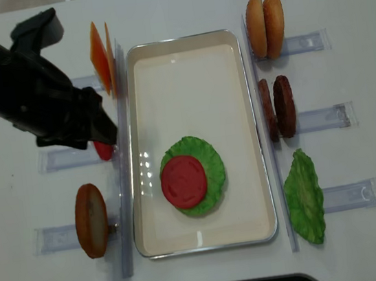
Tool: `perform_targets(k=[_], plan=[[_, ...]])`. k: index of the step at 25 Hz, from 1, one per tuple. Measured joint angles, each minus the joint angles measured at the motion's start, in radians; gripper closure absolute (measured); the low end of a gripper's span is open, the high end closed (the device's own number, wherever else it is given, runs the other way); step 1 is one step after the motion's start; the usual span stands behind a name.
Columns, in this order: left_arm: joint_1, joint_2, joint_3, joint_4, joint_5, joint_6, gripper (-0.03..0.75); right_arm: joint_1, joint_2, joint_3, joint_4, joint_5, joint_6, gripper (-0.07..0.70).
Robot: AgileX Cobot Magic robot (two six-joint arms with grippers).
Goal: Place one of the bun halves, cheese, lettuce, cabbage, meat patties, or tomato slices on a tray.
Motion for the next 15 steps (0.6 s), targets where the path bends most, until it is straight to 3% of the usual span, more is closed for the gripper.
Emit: perform_targets(k=[3, 8, 15], plan=[[0.000, -0.001, -0.044, 0.165, 0.081, -0.050, 0.227, 0.000, 0.000, 0.000, 0.000, 0.000, 0.000, 0.089], [0.025, -0.002, -0.055, 0.323, 0.097, -0.109, 0.277, 0.000, 0.000, 0.000, 0.000, 0.000, 0.000, 0.089], [0.231, -0.011, -0.056, 0.332, 0.097, -0.068, 0.291, 0.000, 0.000, 0.000, 0.000, 0.000, 0.000, 0.089]])
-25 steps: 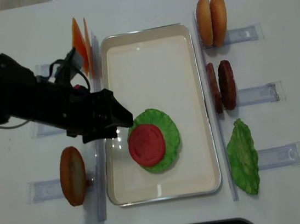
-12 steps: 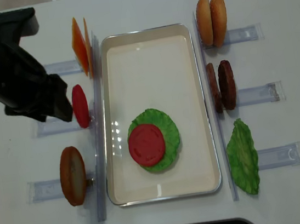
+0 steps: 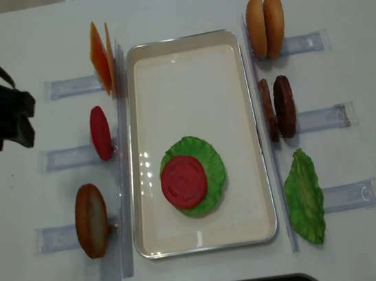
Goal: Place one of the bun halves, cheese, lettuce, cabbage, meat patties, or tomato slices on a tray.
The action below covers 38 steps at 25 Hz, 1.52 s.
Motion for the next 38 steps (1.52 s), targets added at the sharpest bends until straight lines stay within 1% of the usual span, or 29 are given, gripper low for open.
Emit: perform_targets(k=[3, 4, 6, 9, 11, 13, 19, 20, 25, 28, 31, 33, 38], plan=[[0.088, -0.026, 0.000, -0.001, 0.001, 0.039, 0.293, 0.000, 0.000, 0.000, 0.000, 0.000, 0.000, 0.089], [0.107, -0.040, 0.000, -0.001, 0.001, 0.045, 0.293, 0.000, 0.000, 0.000, 0.000, 0.000, 0.000, 0.089], [0.120, -0.070, 0.000, -0.001, 0.002, 0.061, 0.293, 0.000, 0.000, 0.000, 0.001, 0.000, 0.000, 0.089], [0.121, -0.135, 0.000, -0.019, 0.005, 0.070, 0.294, 0.000, 0.000, 0.000, 0.001, 0.000, 0.000, 0.089], [0.123, -0.203, 0.024, -0.042, 0.005, 0.071, 0.293, 0.000, 0.000, 0.000, 0.001, 0.000, 0.000, 0.089], [0.123, -0.284, 0.073, -0.057, 0.005, 0.072, 0.293, 0.000, 0.000, 0.000, 0.001, 0.000, 0.000, 0.089], [0.123, -0.604, 0.301, -0.061, 0.018, 0.080, 0.295, 0.000, 0.000, 0.000, 0.001, 0.000, 0.000, 0.089], [0.123, -0.667, 0.343, -0.061, 0.011, 0.081, 0.298, 0.000, 0.000, 0.000, 0.001, 0.000, 0.000, 0.089], [0.123, -0.946, 0.513, -0.062, -0.066, 0.083, 0.304, 0.000, 0.000, 0.000, 0.001, 0.000, 0.000, 0.089], [0.123, -1.063, 0.586, -0.062, -0.080, 0.083, 0.304, 0.000, 0.000, 0.000, 0.001, 0.000, 0.000, 0.089], [0.123, -1.153, 0.613, -0.062, -0.089, 0.083, 0.306, 0.000, 0.000, 0.000, 0.001, 0.000, 0.000, 0.089], [0.123, -1.208, 0.616, -0.062, -0.113, 0.083, 0.306, 0.000, 0.000, 0.000, 0.001, 0.000, 0.000, 0.089], [0.123, -1.297, 0.624, -0.062, -0.113, 0.083, 0.307, 0.000, 0.000, 0.000, 0.001, 0.000, 0.000, 0.089]])
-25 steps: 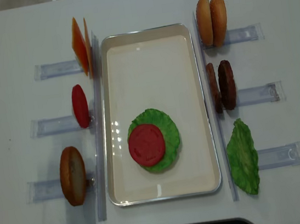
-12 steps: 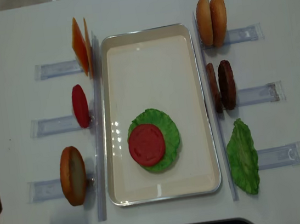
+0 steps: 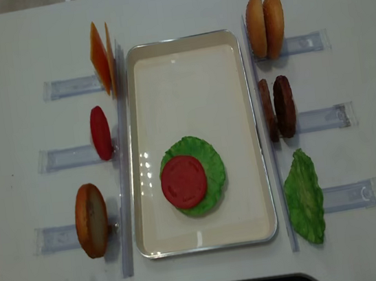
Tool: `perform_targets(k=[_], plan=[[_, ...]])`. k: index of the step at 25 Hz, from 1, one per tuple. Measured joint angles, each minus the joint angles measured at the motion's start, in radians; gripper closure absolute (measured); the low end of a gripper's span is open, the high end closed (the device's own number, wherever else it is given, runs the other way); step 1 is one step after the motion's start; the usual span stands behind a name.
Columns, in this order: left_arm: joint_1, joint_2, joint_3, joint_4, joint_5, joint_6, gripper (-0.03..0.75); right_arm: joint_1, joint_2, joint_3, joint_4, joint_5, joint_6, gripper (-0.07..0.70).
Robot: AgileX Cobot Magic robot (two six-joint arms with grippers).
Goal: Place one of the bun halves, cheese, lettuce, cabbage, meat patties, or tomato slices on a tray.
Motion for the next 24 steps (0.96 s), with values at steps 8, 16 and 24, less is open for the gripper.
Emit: perform_targets(k=[8, 16, 24], plan=[[0.000, -0.070, 0.005, 0.000, 0.005, 0.000, 0.307, 0.000, 0.000, 0.000, 0.000, 0.000, 0.000, 0.089], [0.000, -0.070, 0.005, 0.000, 0.005, 0.000, 0.372, 0.000, 0.000, 0.000, 0.000, 0.000, 0.000, 0.089], [0.000, -0.070, 0.005, 0.000, 0.005, 0.000, 0.379, 0.000, 0.000, 0.000, 0.000, 0.000, 0.000, 0.089]])
